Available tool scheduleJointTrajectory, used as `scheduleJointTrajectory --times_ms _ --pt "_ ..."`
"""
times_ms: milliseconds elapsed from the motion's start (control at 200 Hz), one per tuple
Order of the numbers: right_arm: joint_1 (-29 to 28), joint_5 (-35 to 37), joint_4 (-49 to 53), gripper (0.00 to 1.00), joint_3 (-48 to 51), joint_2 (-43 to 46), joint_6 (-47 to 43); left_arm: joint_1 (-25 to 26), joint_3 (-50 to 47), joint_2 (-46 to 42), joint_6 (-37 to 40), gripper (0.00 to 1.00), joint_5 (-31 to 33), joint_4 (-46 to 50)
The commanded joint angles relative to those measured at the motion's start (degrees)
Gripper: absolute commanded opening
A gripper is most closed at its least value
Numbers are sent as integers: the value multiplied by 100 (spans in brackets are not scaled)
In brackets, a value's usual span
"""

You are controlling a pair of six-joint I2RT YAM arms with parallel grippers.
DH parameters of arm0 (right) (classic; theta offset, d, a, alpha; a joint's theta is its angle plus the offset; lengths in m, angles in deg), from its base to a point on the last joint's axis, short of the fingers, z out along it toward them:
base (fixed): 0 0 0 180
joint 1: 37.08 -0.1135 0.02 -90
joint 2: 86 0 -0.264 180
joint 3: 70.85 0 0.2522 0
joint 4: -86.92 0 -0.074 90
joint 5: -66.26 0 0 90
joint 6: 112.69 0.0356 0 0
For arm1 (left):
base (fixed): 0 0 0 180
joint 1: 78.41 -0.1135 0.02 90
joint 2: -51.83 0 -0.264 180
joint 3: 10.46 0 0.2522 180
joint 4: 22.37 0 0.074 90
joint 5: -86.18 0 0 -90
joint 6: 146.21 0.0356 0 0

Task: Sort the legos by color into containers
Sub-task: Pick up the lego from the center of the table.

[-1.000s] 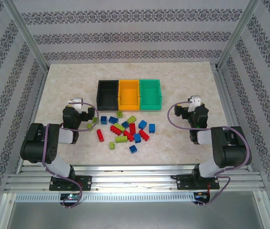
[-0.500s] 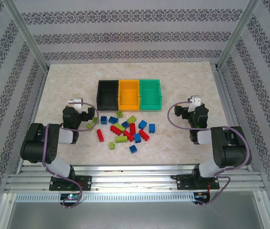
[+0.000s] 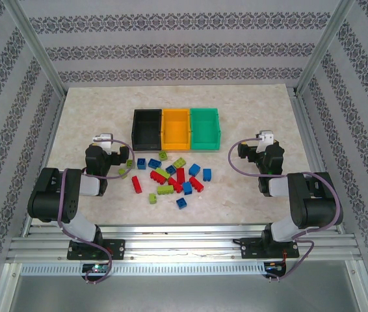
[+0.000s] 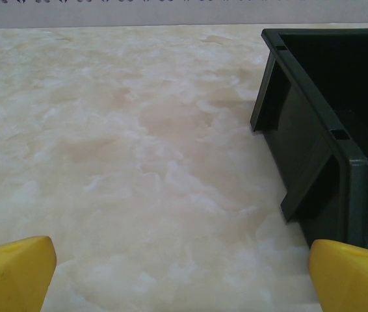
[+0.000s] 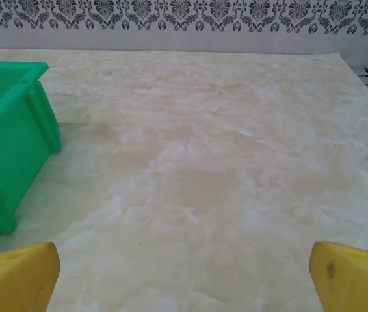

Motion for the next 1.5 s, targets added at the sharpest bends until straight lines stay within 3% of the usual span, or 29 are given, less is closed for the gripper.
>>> scheduleJointTrajectory --times_ms 0,680,754,839,924,994,1119,1179,1249,1299,1354,1419,1494 --pt "-12 -111 -45 98 -95 -4 92 -54 37 -59 53 99 -65 58" --pt "-235 297 -273 98 28 52 -93 -53 -253 -70 172 99 -397 -472" --pt "-354 445 -307 98 265 387 -190 -46 -353 -87 140 99 -349 -659" --pt "-702 885 849 98 103 1266 -373 -41 -481 -303 103 99 -195 -727" --pt "-1069 1099 1524 98 -44 1972 -265 -13 -363 -734 202 99 -362 -115" --pt "-1126 534 1393 98 151 2417 117 41 -191 -1303 269 99 -417 712" --pt "-1033 191 1621 98 263 2857 1835 44 183 -2450 -570 99 -354 2443" --pt "-916 -399 1779 98 210 2827 2554 47 211 -2949 -1269 99 -548 3013" --pt "-748 -1780 1908 98 -160 2510 3094 25 12 -3455 -2371 99 -464 3264" --pt "-751 -2646 1915 98 -409 2097 3506 -17 -117 -3670 -2674 99 -852 3204" --pt "-851 -3125 1699 98 -499 1732 3774 -24 -3 -3760 -2829 99 -1364 3573" --pt "-1138 -3157 1714 98 -547 1406 3777 -30 311 -3622 -2987 99 -1810 4342" --pt "-1670 -2398 2004 98 -536 1150 3291 -16 767 -3209 -3038 99 -2175 5398"
